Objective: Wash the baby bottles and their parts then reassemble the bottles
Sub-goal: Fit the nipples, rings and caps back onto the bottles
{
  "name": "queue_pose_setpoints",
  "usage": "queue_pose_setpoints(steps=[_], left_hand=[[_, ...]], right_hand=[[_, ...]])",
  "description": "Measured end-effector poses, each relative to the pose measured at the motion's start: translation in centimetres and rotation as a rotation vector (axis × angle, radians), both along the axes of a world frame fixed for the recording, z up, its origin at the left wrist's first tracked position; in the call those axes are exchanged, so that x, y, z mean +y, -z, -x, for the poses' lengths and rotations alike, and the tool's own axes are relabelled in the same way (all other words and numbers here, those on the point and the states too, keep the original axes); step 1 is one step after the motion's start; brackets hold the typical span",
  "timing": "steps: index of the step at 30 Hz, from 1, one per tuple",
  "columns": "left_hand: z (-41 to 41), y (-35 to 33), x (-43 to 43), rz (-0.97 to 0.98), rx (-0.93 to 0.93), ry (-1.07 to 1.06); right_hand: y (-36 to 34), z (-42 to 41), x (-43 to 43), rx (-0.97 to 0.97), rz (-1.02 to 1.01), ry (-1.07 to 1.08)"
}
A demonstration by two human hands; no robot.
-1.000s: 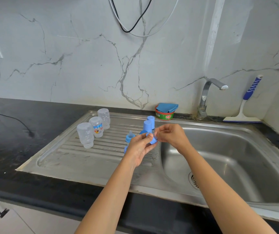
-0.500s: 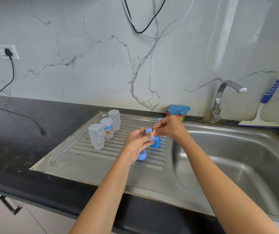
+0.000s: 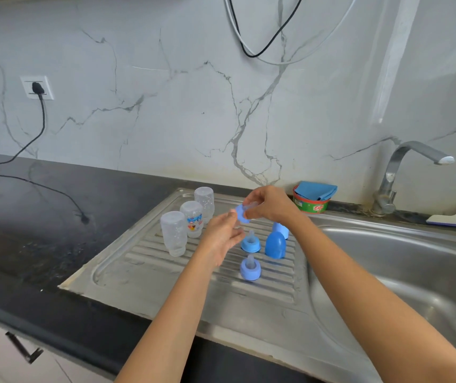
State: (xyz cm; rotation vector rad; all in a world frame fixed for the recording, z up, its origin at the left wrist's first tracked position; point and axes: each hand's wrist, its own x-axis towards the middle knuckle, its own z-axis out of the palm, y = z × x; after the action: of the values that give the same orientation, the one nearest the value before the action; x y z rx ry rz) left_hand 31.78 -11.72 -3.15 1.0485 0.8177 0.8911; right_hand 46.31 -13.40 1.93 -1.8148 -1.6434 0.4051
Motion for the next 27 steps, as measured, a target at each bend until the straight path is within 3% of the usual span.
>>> queue_pose_setpoints(steps=[4, 8, 13, 21, 27], left_hand=[[0.9, 2.8, 1.0, -0.126, 0.204, -0.134], [1.2, 4.5, 1.4, -0.235, 0.290, -0.135], [0.9, 5.3, 1.7, -0.268, 0.338, -0.137], [1.2, 5.4, 1.1, -0.390, 0.448, -0.171], [2.3, 4.2, -0.6, -0.468, 0.487, -0.224]], right_hand=[[1.2, -0.7, 3.4, -0.203, 0.116, 0.067], [2.2, -1.3, 5.9, -0.448, 0.276, 0.093], [3.6, -1.6, 7.9, -0.588, 0.377, 0.100], [4.2, -1.4, 7.4, -0.581, 0.376, 0.109], [3.2, -0.9, 4.8, -0.407, 0.228, 0.135]])
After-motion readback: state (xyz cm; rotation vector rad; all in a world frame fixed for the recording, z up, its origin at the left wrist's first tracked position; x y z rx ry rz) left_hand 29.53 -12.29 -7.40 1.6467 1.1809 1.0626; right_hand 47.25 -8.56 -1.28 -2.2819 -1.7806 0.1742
